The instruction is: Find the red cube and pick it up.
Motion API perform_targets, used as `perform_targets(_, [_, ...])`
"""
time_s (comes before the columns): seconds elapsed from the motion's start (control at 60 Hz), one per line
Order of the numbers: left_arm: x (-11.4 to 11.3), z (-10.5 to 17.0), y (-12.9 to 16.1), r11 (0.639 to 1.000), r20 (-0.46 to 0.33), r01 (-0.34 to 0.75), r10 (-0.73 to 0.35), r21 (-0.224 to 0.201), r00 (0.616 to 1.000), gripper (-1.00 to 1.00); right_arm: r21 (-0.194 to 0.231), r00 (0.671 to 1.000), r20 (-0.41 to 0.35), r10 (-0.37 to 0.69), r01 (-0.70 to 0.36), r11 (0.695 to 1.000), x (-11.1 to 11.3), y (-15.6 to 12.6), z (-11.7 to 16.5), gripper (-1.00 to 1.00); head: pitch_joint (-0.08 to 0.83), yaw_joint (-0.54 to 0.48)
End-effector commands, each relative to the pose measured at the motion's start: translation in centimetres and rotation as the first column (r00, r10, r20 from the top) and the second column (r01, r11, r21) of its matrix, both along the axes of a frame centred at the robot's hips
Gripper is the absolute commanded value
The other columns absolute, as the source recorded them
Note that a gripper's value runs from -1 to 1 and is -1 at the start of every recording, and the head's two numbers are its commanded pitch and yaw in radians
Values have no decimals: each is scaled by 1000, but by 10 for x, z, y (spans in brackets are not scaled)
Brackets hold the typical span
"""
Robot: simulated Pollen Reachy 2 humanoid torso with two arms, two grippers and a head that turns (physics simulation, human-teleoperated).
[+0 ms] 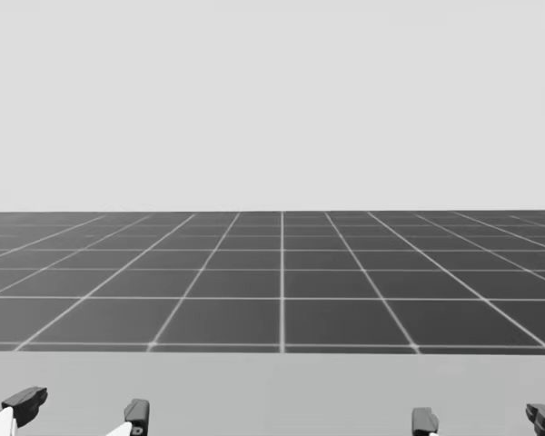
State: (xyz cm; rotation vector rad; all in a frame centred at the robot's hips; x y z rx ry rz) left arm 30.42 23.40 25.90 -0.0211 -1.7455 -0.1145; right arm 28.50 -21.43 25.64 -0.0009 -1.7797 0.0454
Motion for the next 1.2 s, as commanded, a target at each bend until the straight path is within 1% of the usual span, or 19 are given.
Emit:
perform_targets(0.017, [0,0,0,1000,0,-1,1,1,1000,-1000,32,1000,-1,5,-5,999,-2,7,-3,-1000,-6,23])
perform_targets(0.05, [0,0,0,1000,0,-1,1,0,1000,-1000,20,1000,0,9,-9,1000,-2,8,-3,-1000,-1,23])
perform_targets(0.117, [0,0,0,1000,0,-1,1,0,1000,-1000,15,1000,-17,3,-3,1000,-1,8,-2,-1000,13,24])
perform_targets(0.233, [0,0,0,1000,0,-1,1,1,1000,-1000,21,1000,-25,4,-4,1000,0,8,-1,-1000,62,25])
perform_targets(0.383, [1,0,1,1000,9,-6,6,7,1000,-1000,22,1000,-31,-4,5,1000,0,8,-1,-1000,199,24])
perform_targets(0.483, [1,-1,1,1000,12,-9,8,9,1000,-1000,24,999,-33,-2,3,1000,1,8,-2,-1000,324,14])
perform_targets(0.533, [1,-1,1,1000,12,-9,9,10,1000,-1000,24,999,-33,-2,3,1000,0,8,-2,-1000,364,9])
perform_targets(0.55, [1,0,1,1000,12,-10,10,10,1000,-1000,23,999,-33,-3,4,1000,1,8,-2,-1000,404,5])
perform_targets(0.617, [1,0,1,1000,12,-11,11,9,1000,-1000,23,999,-33,-3,4,1000,1,7,-2,-1000,454,-2])
perform_targets(0.633, [1,0,1,1000,12,-12,12,9,1000,-1000,22,999,-33,-3,4,1000,1,7,-2,-1000,487,-9])
perform_targets(0.7, [1,0,1,1000,11,-12,12,8,1000,-1000,21,999,-32,-4,5,1000,1,7,-1,-1000,534,-26])
perform_targets(0.75, [1,0,1,1000,11,-11,11,8,1000,-1000,20,999,-32,-4,5,1000,1,7,-1,-1000,553,-35])
perform_targets(0.9, [1,1,0,1000,10,-4,4,7,1000,-1000,12,1000,-31,-4,4,1000,2,7,-2,-1000,616,-101])
perform_targets(1.017, [0,1,0,1000,10,1,-1,5,1000,-1000,9,999,-32,-6,7,1000,2,7,-2,-1000,659,-204])
perform_targets(1.033, [0,1,0,1000,10,2,-2,4,1000,-1000,8,999,-31,-8,8,1000,2,7,-3,-1000,674,-238])
perform_targets(1.2, [1,1,0,1000,10,9,-9,2,1000,-1000,9,1000,-26,-9,10,1000,2,7,-2,-1000,736,-351])
